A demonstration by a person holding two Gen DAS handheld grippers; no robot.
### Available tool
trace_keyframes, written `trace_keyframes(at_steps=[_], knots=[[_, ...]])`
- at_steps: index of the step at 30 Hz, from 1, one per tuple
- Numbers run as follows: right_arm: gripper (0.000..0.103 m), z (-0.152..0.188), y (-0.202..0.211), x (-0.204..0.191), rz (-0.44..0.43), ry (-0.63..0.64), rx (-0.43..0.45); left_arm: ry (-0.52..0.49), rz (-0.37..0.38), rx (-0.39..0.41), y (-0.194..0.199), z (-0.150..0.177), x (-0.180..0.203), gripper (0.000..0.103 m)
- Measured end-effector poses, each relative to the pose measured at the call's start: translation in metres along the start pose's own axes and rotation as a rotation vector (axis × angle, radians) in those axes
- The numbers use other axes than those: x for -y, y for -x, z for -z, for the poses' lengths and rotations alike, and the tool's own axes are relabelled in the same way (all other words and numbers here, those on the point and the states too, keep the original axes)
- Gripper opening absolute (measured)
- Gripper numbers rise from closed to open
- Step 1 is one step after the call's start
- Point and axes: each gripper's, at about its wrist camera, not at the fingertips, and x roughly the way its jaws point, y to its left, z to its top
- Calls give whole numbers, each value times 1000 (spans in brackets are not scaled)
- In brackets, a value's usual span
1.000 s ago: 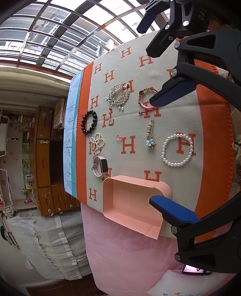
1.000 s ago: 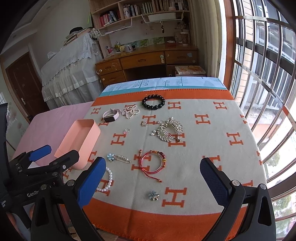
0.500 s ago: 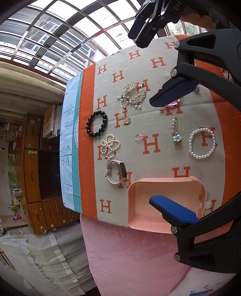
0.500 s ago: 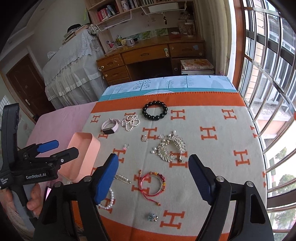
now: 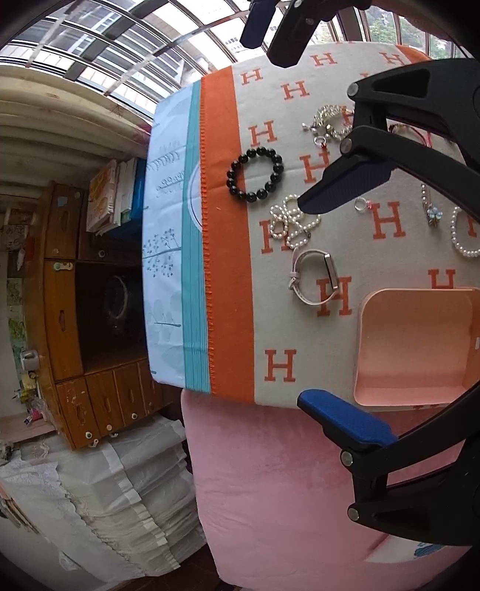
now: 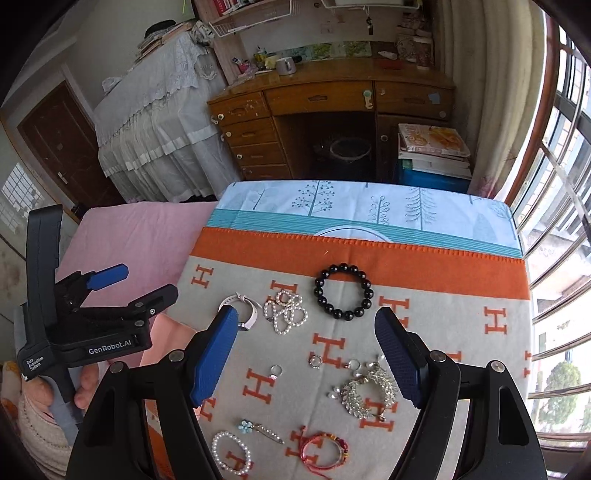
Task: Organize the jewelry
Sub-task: 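Move the left tool to the white smartwatch while the right tool reaches the pearl necklace, then close the left tool on the watch strap while the right tool grips and lifts the pearl necklace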
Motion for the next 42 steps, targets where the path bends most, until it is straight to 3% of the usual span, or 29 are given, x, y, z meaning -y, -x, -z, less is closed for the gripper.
trace_keyframes(at_steps=[3, 5, 7, 12, 18, 23, 26, 27, 28, 30, 35, 42], knots=[[78, -9, -48, 5, -48, -39, -78, -25, -16, -75, -44, -5, -4, 87], [73, -6, -85, 11, -69, -58, -132, -32, -20, -125, -73, -6, -7, 74], [66, 6, -117, 20, -85, -80, -187, -33, -14, -158, -101, -3, -13, 71], [64, 15, -178, 24, -83, -110, -263, -63, 29, -187, -140, 5, -22, 71], [61, 11, -227, 22, -62, -81, -272, -140, 64, -179, -153, 10, -17, 71], [56, 13, -242, -4, 22, 47, -234, -219, 60, -167, -158, 9, 0, 71], [47, 17, -245, -18, 102, 165, -201, -251, 59, -165, -159, 8, 9, 71], [41, 19, -244, -18, 91, 175, -200, -258, 60, -164, -160, 6, 12, 71], [28, 19, -244, -16, 83, 172, -201, -264, 63, -163, -161, 4, 13, 71], [16, 18, -244, -8, 79, 155, -217, -275, 72, -159, -162, 3, 18, 71], [5, 22, -236, 30, -26, 13, -251, -320, 89, -158, -162, 4, 32, 69], [5, 30, -217, 60, -124, -99, -237, -344, 148, -191, -165, 3, 38, 48]])
